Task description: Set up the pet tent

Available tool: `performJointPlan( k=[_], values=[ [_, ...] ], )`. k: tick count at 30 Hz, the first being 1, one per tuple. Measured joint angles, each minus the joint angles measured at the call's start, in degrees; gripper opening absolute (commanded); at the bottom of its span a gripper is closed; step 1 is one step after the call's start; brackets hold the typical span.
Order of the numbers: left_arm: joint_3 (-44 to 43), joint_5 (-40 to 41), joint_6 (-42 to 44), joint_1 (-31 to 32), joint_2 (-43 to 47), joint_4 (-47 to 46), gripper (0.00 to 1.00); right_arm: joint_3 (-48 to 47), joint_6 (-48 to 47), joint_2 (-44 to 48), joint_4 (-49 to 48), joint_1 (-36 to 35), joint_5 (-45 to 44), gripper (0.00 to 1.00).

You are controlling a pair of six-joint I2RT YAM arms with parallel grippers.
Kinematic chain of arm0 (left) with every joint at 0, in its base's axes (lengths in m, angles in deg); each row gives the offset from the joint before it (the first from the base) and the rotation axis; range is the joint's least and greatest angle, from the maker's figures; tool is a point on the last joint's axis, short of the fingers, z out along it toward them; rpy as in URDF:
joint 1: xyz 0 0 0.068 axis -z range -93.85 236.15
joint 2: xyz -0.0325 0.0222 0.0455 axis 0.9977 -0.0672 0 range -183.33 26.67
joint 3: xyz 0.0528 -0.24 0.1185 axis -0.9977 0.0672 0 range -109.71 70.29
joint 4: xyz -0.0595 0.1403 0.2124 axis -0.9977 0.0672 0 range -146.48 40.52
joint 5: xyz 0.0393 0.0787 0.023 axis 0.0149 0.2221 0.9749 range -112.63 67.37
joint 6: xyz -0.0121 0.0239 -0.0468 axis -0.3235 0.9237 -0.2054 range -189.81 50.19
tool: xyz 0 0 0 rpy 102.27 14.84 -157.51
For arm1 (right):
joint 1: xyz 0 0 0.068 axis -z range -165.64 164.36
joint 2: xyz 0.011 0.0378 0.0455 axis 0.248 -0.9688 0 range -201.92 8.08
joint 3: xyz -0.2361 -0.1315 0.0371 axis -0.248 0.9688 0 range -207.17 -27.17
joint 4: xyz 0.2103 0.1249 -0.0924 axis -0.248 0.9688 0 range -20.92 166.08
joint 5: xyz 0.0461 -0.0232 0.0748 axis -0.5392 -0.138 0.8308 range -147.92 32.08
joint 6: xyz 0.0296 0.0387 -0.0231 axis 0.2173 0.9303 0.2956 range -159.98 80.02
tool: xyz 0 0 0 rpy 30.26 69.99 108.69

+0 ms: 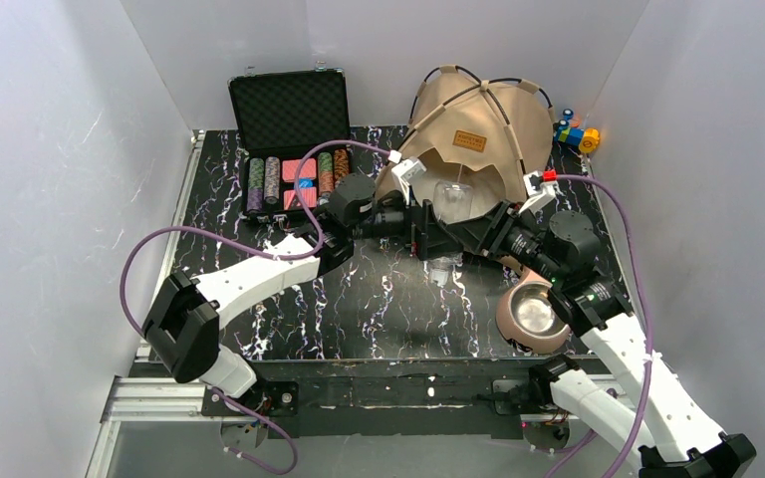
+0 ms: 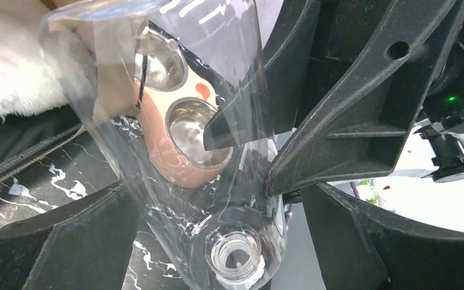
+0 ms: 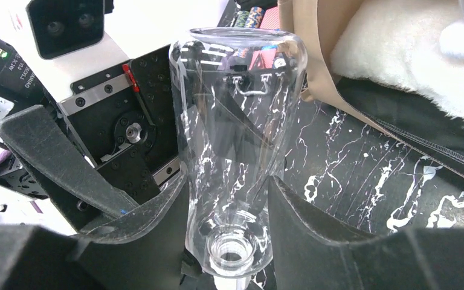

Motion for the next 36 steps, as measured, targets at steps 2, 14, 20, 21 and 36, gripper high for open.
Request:
performJointPlan(
  k=[2, 14, 20, 21, 36],
  values=[
    [0.63, 0.22, -1.64, 0.02, -0.17, -0.61, 0.98, 0.2, 0.11, 0.11, 0.2, -0.46, -0.98, 0.19],
    [0.79, -0.92, 1.29, 0.09, -0.17, 1.51, 0.33, -0.76, -1.51, 0.35, 4.66, -2.16, -4.61, 0.6],
    [4.33, -2.6, 9.55, 0.04, 2.73, 5.33, 0.25, -5.6, -4.76, -0.94, 13.46, -3.08, -3.91, 0.81],
    [5.33, -2.99, 11.06, 0.13, 3.74, 6.27, 0.25, -6.73, -5.31, -0.94, 14.93, -3.15, -4.13, 0.81],
    [11.63, -7.13, 31.95, 3.56, 15.8, 20.74, 0.28, -31.69, -10.82, -7.65, 43.32, -3.3, 5.29, 0.85]
  ],
)
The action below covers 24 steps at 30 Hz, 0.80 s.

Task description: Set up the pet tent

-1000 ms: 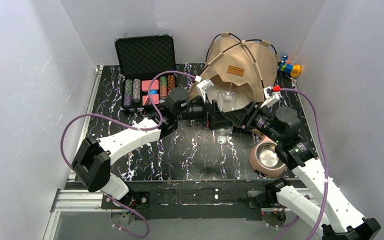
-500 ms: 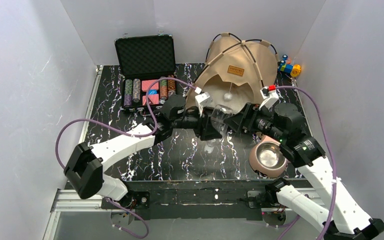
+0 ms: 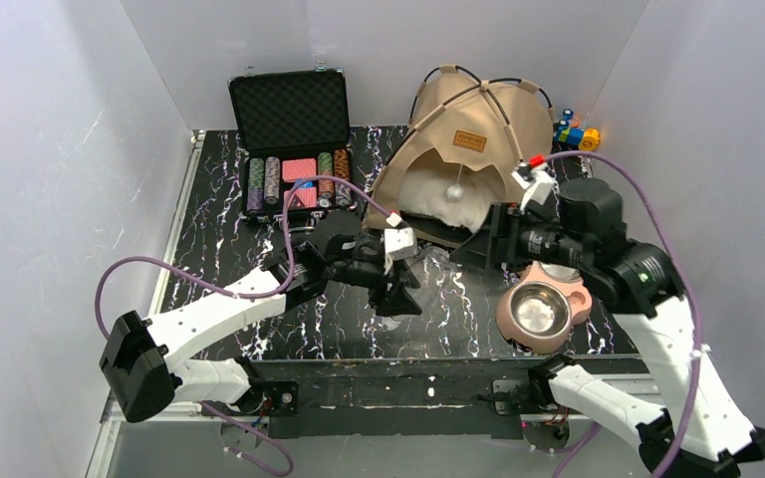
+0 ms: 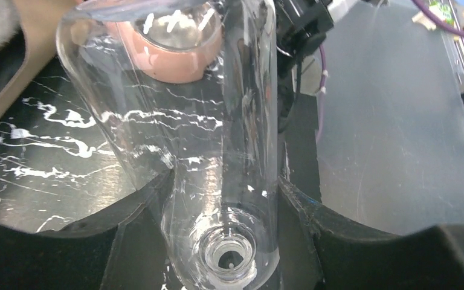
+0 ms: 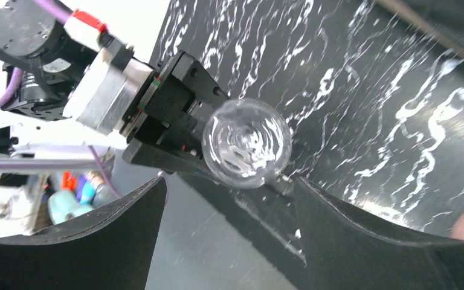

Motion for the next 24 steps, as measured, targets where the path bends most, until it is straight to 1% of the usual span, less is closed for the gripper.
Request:
performJointPlan(
  k=[3, 8, 12, 16, 20, 24],
  values=[
    [0.0, 0.13, 2.25, 1.95, -0.24, 2.08, 0.28, 1.05, 1.11, -3.19, 1.2, -0.57, 3.74, 0.85],
    [0.0, 0.28, 4.07, 3.78, -0.22, 3.43, 0.28, 2.93, 2.43, -5.97, 2.47, -2.73, 5.84, 0.85],
    [0.11, 0.68, 4.68, 4.39, -0.13, 4.74, 0.27, 3.32, 2.4, -7.13, 2.34, -5.16, 5.16, 0.86],
    [0.37, 1.64, 4.83, 4.61, 0.02, 7.04, 0.27, 4.28, 2.43, -8.72, 2.23, -6.86, 4.22, 0.83],
    [1.51, 2.54, 4.83, 4.87, 0.92, 7.74, 0.27, 5.09, 2.45, -9.68, 2.21, -8.2, 3.13, 0.86],
    [1.84, 3.17, 4.94, 5.09, 2.36, 5.9, 0.26, 5.62, 3.1, -9.68, 2.56, -8.94, 1.25, 0.91]
  ],
)
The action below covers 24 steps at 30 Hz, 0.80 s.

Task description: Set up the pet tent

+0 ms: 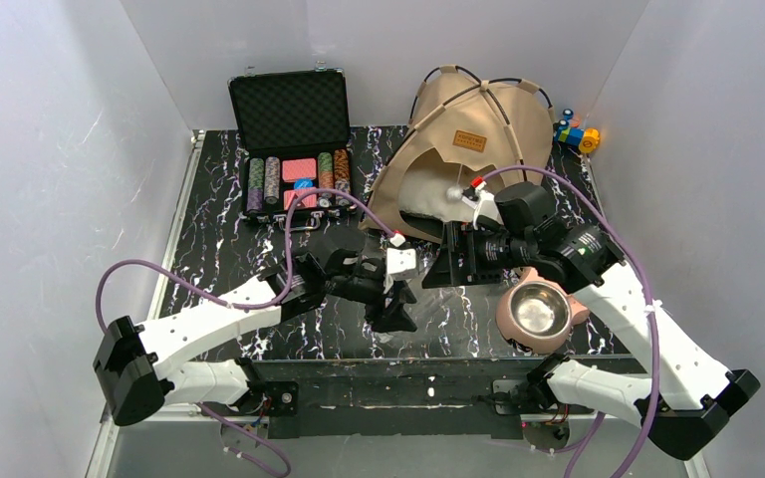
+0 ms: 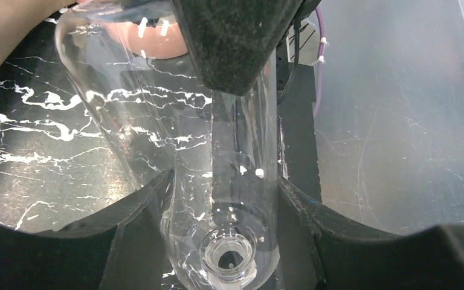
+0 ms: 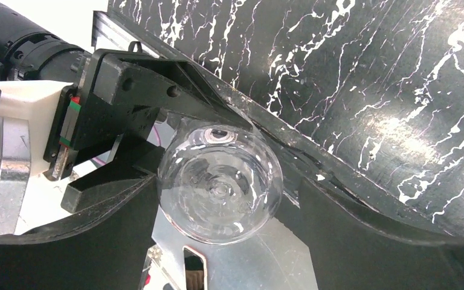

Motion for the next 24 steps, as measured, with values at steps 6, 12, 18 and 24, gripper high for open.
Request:
performJointPlan(
  k=[6, 12, 18, 24],
  values=[
    [0.28, 0.94, 0.02, 0.17, 0.79, -1.2, 0.27, -0.02, 1.09, 1.16, -0.63, -0.26, -1.22, 0.89],
    [0.28, 0.94, 0.0, 0.48, 1.66, -2.78, 0.27, 0.28, 2.75, 1.07, -3.43, -0.26, 2.08, 0.77],
    [0.31, 1.25, -0.42, 0.52, 1.97, -2.01, 0.64, 1.81, 3.93, 1.07, -5.53, -0.22, 4.02, 0.4],
    [0.31, 4.52, -1.46, 0.61, 2.12, -2.99, 0.98, 1.09, 3.8, 1.36, -2.99, -0.28, -2.62, 0.28]
  ],
)
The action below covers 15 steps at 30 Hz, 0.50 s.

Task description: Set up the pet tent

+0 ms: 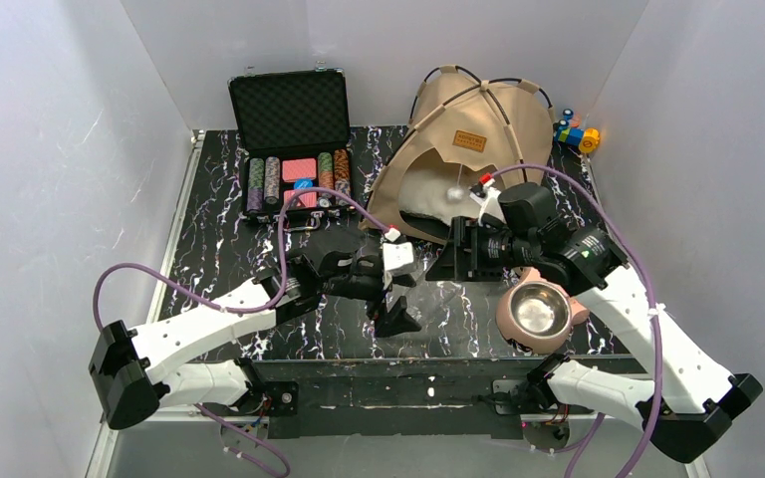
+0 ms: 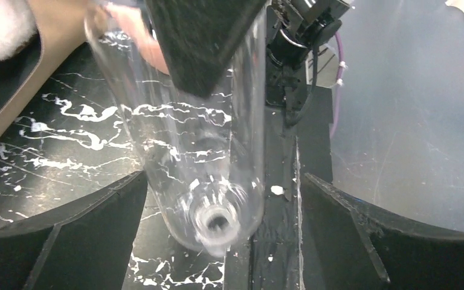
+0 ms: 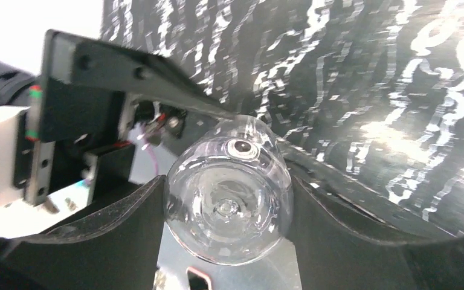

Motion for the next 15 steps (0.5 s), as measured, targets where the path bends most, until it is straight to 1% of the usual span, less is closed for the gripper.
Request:
performJointPlan(
  k=[3, 5, 7, 12, 15],
  values=[
    [0.0, 1.57, -0.92, -0.5, 0.44, -0.33, 0.98, -2.62, -1.11, 0.0, 4.48, 1.77, -6.08, 0.27],
    [0.0, 1.6, -1.86, -1.84, 1.01, -0.44, 0.98, -5.33, -2.45, 0.11, 7.04, 5.73, -10.23, 0.27],
    [0.0, 1.33, -3.61, -4.94, 1.7, -1.05, 0.98, -7.26, -4.22, 0.59, 8.44, 11.65, -14.78, 0.27],
    [-0.07, 2.71, -8.26, -15.72, 2.36, -2.97, 0.98, -8.11, -9.14, 3.1, 11.3, 27.15, -25.62, 0.27],
    [-0.22, 4.9, -9.64, -18.95, 2.03, -2.49, 0.98, -7.56, -11.54, 4.44, 11.89, 35.28, -29.92, 0.28]
  ],
)
